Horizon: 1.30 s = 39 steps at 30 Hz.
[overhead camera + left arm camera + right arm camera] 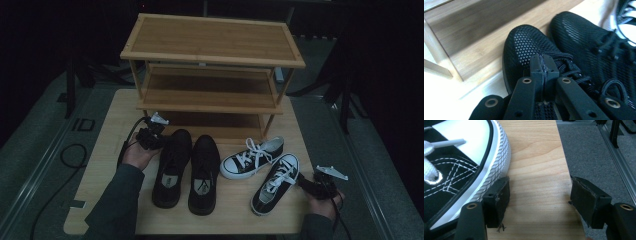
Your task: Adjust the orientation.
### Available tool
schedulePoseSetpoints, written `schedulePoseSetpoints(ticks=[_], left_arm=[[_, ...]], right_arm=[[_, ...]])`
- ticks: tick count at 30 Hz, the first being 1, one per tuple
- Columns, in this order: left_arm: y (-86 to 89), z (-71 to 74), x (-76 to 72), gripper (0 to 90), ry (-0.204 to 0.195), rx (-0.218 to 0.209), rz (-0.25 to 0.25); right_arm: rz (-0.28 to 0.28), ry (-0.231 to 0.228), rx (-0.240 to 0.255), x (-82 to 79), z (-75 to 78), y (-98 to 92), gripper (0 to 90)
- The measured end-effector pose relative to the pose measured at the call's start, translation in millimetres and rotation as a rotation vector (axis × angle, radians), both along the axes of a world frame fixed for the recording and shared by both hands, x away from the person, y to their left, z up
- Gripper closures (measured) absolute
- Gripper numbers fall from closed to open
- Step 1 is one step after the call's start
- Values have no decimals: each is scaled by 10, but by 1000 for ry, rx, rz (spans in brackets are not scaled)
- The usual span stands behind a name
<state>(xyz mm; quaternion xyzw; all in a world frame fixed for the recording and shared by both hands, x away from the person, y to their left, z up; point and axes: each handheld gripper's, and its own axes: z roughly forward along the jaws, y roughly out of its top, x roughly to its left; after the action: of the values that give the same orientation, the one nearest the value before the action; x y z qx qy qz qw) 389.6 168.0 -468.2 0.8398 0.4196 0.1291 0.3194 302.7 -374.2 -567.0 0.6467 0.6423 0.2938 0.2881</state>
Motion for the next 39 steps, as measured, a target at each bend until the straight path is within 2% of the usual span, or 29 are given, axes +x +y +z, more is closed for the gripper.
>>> schedulePoseSetpoints(ticks=[3, 6, 10, 14, 19, 22, 27, 35, 39], left_arm=[[11, -43, 24, 888, 13, 30, 11], [38, -30, 19, 867, 16, 16, 14], [81, 58, -32, 801, 10, -36, 7], [89, 122, -118, 748, 10, -29, -4], [79, 196, -224, 730, 14, -24, -31], [70, 253, -305, 754, 11, -32, -64], [27, 315, -433, 894, 16, -25, -117], [-44, 383, -632, 898, 17, 22, -177], [-43, 342, -685, 898, 34, 45, -190]], right_arm=[[0, 0, 0, 0, 0, 0, 316], [1, 0, 0, 0, 0, -1, 315], [1, 0, 0, 0, 0, -1, 316], [1, 0, 0, 0, 0, -1, 316], [1, 0, 0, 0, 0, -1, 316], [1, 0, 0, 0, 0, -1, 316], [1, -1, -1, 1, 0, -1, 315], [-1, -1, 2, 1, 0, 1, 315], [0, 0, 0, 1, 0, 0, 316]])
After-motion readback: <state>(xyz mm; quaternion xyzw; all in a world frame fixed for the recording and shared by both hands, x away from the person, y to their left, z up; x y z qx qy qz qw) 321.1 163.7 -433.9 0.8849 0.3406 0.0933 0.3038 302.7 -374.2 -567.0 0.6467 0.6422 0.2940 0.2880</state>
